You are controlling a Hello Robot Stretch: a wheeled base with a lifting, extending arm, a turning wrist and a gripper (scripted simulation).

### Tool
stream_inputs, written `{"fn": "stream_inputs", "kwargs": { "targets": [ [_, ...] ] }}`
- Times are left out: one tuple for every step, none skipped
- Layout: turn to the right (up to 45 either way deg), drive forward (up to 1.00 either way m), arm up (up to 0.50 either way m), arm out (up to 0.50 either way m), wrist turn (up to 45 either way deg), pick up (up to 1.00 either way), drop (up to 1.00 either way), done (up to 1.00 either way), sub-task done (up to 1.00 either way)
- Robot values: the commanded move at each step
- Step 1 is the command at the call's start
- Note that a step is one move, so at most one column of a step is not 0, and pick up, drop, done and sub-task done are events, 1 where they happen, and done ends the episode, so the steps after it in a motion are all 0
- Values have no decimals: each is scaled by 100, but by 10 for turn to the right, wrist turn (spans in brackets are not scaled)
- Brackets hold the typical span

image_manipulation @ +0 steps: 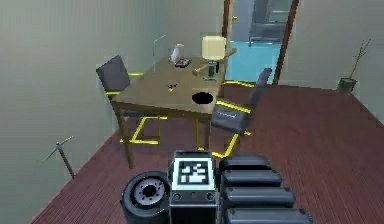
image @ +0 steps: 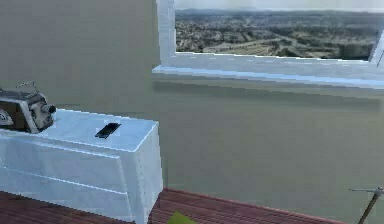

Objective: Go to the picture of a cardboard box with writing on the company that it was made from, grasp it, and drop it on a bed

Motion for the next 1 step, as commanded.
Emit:
{"fn": "stream_inputs", "kwargs": {
  "targets": [
    [-60, 0, 0, 0, 0, 0, 0, 0, 0]
  ]
}}
